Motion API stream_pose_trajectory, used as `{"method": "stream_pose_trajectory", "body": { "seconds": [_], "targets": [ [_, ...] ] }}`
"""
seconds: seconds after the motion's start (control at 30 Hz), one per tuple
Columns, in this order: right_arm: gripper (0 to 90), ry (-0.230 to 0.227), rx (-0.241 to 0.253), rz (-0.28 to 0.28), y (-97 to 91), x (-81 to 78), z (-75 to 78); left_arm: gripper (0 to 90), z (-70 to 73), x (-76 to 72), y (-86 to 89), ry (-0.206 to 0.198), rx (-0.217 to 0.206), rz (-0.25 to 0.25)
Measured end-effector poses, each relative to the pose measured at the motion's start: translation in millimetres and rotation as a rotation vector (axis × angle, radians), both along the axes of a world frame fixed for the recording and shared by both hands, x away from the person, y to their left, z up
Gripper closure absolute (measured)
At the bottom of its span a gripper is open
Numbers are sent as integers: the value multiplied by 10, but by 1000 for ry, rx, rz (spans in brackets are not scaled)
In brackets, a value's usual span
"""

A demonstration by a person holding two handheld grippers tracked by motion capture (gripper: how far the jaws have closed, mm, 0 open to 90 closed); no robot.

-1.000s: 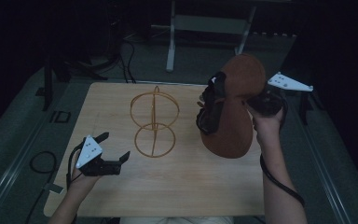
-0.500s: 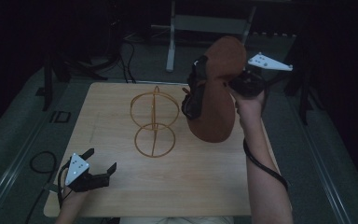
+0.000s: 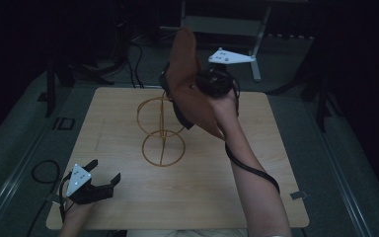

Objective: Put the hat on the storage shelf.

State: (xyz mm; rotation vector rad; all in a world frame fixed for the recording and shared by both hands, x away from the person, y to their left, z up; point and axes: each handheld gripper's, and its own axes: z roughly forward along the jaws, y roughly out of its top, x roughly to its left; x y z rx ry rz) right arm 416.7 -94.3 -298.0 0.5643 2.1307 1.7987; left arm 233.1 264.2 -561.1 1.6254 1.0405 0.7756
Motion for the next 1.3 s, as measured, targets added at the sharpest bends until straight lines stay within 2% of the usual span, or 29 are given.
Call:
{"method": "stream_pose_trajectory", "body": {
  "seconds": [0.1, 0.17, 0.3, 0.5, 0.57, 0.63, 0.7, 0.77, 0.83, 1.03, 1.13, 1.2, 1.3],
  "targets": [
    [865, 24, -59, 21, 196, 24, -98, 47, -4, 1, 6, 0, -13, 0],
    [864, 47, -92, 36, 298, 56, -162, 47, -9, 5, 3, 4, -7, -2],
    [861, 64, -168, 46, 524, 77, -292, 48, -19, 8, 3, 8, -12, -3],
    [840, 75, -223, 55, 718, 76, -394, 48, -20, 7, 21, 10, -31, 1],
    [807, 76, -226, 62, 755, 75, -416, 48, -25, 9, 33, 14, -31, 3],
    [729, 77, -238, 67, 798, 78, -433, 47, -28, 11, 36, 14, -32, 4],
    [566, 68, -233, 76, 833, 68, -453, 48, -27, 10, 33, 13, -37, 3],
    [457, 56, -256, 62, 883, 55, -473, 48, -26, 9, 31, 14, -34, 2],
    [331, 52, -259, 52, 920, 45, -483, 47, -29, 10, 31, 16, -35, 1],
    [277, 51, -253, 33, 895, 46, -490, 48, -45, 9, 29, 21, -31, 0],
    [236, 53, -202, 48, 825, 35, -481, 47, -48, 11, 22, 23, -34, -2],
    [195, 56, -190, 86, 774, 35, -485, 47, -45, 8, 13, 21, -28, -3],
    [181, 57, -186, 86, 733, 22, -496, 47, -46, 7, 5, 21, -27, -3]
  ]
}}
